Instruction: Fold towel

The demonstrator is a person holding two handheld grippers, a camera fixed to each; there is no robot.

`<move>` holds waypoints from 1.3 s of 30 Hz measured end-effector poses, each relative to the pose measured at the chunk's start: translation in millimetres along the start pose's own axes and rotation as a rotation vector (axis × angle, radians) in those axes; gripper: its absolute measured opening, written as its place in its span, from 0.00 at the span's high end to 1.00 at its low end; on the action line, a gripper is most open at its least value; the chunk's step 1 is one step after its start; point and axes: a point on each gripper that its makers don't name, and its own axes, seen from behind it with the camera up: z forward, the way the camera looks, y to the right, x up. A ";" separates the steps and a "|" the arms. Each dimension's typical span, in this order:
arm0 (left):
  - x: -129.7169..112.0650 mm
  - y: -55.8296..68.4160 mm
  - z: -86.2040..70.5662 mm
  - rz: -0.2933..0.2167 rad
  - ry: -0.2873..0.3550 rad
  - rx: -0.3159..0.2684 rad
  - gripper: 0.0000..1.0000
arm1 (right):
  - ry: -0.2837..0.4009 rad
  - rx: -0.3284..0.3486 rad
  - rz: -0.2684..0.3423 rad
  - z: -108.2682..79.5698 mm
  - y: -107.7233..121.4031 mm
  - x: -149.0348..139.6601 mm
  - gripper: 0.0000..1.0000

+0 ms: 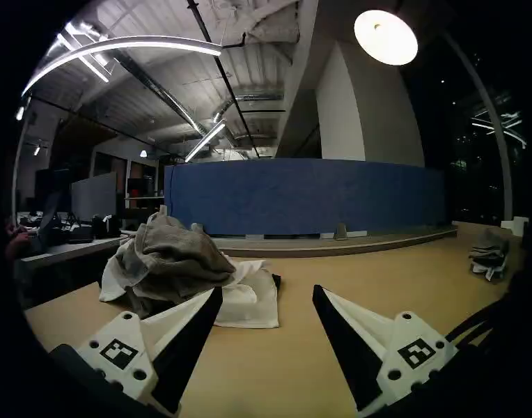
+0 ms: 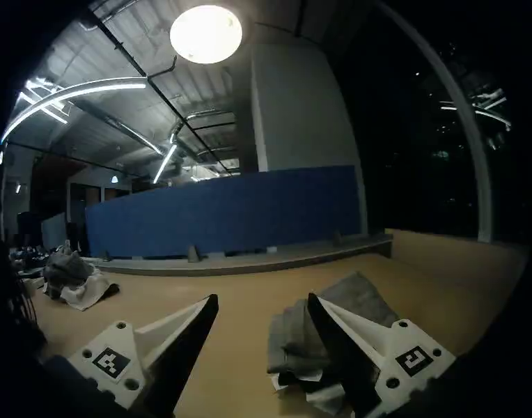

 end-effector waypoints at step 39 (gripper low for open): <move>0.7 0.4 -0.2 0.000 0.000 0.000 0.04 | 0.000 -0.027 -0.115 5.0 -23.4 -23.1 0.00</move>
